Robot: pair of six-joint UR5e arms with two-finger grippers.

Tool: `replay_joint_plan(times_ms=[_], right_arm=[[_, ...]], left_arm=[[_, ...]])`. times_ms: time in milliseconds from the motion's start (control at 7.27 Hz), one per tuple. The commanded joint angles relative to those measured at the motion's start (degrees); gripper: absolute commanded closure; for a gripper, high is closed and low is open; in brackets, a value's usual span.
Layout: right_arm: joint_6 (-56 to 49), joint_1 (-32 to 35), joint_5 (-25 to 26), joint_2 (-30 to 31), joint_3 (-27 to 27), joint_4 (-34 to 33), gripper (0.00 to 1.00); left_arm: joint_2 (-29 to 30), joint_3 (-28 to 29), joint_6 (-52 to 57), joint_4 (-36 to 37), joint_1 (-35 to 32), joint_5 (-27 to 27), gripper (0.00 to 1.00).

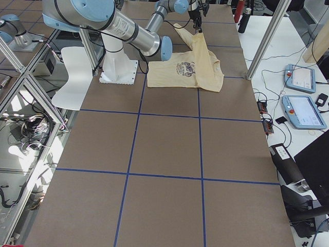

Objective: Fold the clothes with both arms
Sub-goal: 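Carry the sleeve across the shirt body toward the collar with right gripper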

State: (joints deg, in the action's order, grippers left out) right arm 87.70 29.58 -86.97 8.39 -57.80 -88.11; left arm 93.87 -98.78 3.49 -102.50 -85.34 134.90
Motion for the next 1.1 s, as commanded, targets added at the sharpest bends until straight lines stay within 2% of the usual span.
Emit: replay_joint_plan(times_ms=[0, 138, 275, 688, 825, 963], right_arm=[[6.6, -1.2, 1.6, -4.8, 9.8, 8.9, 0.19], [9.8, -1.1, 2.6, -6.9, 13.1, 14.1, 0.11], [9.9, -1.0, 2.9, -7.8, 13.8, 15.2, 0.08], [8.8, -0.3, 0.7, -7.0, 13.5, 13.7, 0.01], [6.2, 0.6, -3.3, -5.5, 11.0, 9.1, 0.01], [1.9, 1.6, -6.4, -1.0, 3.1, 3.4, 0.01]], left_arm=[[0.0, 0.1, -0.1, -0.2, 0.0, 0.0, 0.00], [0.0, 0.0, -0.1, -0.2, 0.0, 0.0, 0.00], [0.0, 0.0, -0.1, -0.2, 0.0, 0.2, 0.00], [0.2, -1.0, 0.1, -0.4, 0.2, 2.5, 0.00], [0.2, -0.3, -0.2, -3.4, 3.0, 3.3, 0.00], [0.0, -0.2, -0.9, -6.6, 5.8, 2.8, 0.00]])
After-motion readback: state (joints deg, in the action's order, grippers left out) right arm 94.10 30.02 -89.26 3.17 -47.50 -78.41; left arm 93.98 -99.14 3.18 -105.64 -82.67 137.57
